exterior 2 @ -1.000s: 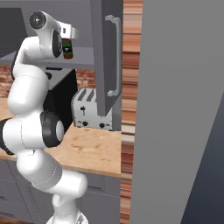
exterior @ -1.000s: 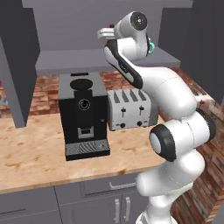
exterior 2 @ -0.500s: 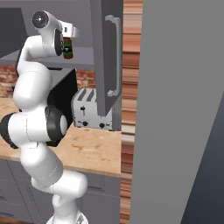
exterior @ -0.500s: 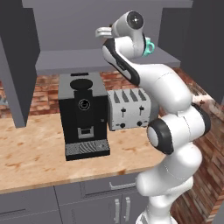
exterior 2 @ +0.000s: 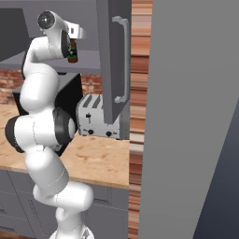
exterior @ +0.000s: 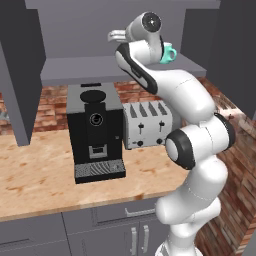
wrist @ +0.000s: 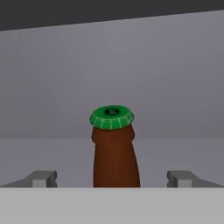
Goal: Open the cabinet directly in front. Then move the beer and the mug to the dining counter with the candle on it.
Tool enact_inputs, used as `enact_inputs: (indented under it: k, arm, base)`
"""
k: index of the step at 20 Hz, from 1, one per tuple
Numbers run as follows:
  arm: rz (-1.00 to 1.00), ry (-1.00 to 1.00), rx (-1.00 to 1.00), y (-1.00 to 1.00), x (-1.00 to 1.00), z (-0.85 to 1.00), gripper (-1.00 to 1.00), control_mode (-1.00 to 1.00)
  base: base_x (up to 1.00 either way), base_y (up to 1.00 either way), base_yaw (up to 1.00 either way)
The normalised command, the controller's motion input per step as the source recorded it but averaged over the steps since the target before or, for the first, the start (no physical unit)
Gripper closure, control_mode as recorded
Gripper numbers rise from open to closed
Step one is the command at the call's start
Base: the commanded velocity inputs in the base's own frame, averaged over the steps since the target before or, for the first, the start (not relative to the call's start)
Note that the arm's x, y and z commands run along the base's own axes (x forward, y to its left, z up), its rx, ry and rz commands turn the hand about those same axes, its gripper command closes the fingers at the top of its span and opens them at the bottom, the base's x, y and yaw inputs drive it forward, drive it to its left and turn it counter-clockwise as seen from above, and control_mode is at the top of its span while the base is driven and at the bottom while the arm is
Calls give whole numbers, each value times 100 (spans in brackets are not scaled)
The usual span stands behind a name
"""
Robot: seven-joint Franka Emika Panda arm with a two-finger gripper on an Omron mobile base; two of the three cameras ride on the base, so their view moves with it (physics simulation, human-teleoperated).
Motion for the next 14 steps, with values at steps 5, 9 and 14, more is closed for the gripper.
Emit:
enact_inputs:
  k: [5, 9, 14]
  arm:
    - [0, 0, 0, 1, 13, 0, -100, -100]
    - [0, 0, 0, 3, 10, 0, -100, -100]
    - [0, 0, 0, 3, 8, 0, -100, -100]
  base:
    - [0, 0, 0]
    - [0, 0, 0]
    - [0, 0, 0]
